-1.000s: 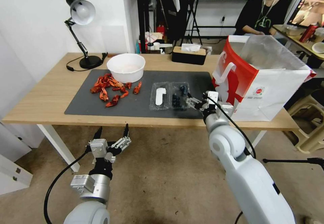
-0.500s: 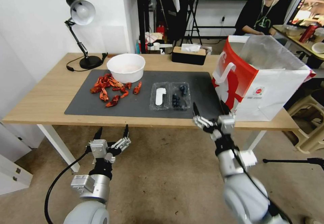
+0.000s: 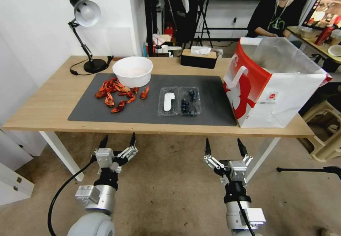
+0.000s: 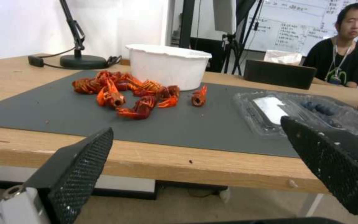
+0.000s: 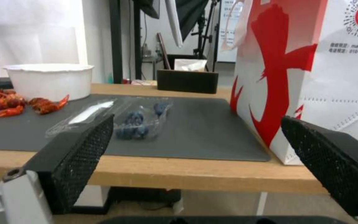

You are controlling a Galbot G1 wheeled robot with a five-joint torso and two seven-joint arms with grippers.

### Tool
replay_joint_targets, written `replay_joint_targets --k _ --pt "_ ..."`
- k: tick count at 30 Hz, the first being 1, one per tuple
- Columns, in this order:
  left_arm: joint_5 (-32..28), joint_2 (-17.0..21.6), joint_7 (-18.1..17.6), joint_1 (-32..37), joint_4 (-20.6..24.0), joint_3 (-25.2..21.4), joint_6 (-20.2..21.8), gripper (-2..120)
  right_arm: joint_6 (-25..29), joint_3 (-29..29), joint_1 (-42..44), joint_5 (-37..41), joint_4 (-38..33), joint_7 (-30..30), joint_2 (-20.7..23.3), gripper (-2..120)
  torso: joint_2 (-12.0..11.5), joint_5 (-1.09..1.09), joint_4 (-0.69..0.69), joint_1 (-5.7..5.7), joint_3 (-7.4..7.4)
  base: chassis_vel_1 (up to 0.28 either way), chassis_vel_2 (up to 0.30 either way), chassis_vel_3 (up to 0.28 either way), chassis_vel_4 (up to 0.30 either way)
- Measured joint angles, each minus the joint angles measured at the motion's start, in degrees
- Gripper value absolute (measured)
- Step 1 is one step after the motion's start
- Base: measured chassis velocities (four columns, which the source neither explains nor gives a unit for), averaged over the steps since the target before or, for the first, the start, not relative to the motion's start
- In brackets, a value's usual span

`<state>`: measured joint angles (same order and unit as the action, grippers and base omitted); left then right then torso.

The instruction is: Close the takeout container lid, then place the container into the takeout bag.

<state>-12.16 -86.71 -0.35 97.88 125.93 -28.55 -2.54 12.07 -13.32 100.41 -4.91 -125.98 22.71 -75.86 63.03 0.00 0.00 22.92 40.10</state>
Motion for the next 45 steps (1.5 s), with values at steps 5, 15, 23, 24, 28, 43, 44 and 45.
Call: replay_joint_targets --k 5,15,23,24,28,43,44,45 --pt "-0.6 1.0 -0.2 -0.4 -0.5 0.8 -1.0 100 -0.2 -0.6 -0.4 0.6 0.1 -0.1 0.1 100 0.0 0.0 0.01 0.0 0.0 0.0 0.0 0.0 0.0" --pt "-20.8 9.8 -1.0 -7.7 -4.7 7.4 -6.5 100 -0.6 -1.6 -2.3 3.5 1.7 -0.8 1.6 100 0.0 -0.01 -0.01 0.0 0.0 0.0 0.0 0.0 0.0" --pt "-50.8 14.9 -6.9 -14.8 -1.9 13.0 1.6 100 -0.8 -2.7 -2.7 4.1 2.6 -0.9 1.5 100 0.0 0.0 -0.01 0.0 0.01 0.0 0.0 0.0 0.0" --pt "-56.6 15.5 -9.4 -16.6 -1.8 13.8 2.9 100 -0.8 -3.0 -2.7 4.1 2.7 -0.9 1.4 100 0.0 0.0 -0.01 0.0 0.01 0.0 0.0 0.0 0.0" --pt "-69.5 15.9 -16.6 -21.4 -1.9 15.5 5.5 100 -0.8 -4.1 -2.5 4.2 3.1 -1.0 1.0 100 0.0 0.0 0.0 0.0 0.01 0.0 0.0 0.0 0.0" --pt "-89.1 11.9 -31.3 -38.2 -9.0 20.2 7.7 100 -1.0 -7.4 -2.2 4.2 3.5 -1.0 -0.2 100 0.0 0.0 -0.01 0.0 0.01 0.0 0.0 0.0 0.0" --pt "-89.4 11.7 -31.9 -38.8 -9.4 20.3 7.7 100 -1.0 -7.5 -2.2 4.2 3.5 -1.0 -0.2 100 0.0 0.0 -0.01 0.01 0.01 0.0 0.0 0.0 0.0" --pt "-90.0 11.3 -33.0 -39.7 -10.2 20.5 7.8 100 -1.1 -7.7 -2.2 4.2 3.5 -0.9 -0.4 100 0.0 0.01 -0.01 0.0 0.01 0.0 0.0 0.0 0.0"
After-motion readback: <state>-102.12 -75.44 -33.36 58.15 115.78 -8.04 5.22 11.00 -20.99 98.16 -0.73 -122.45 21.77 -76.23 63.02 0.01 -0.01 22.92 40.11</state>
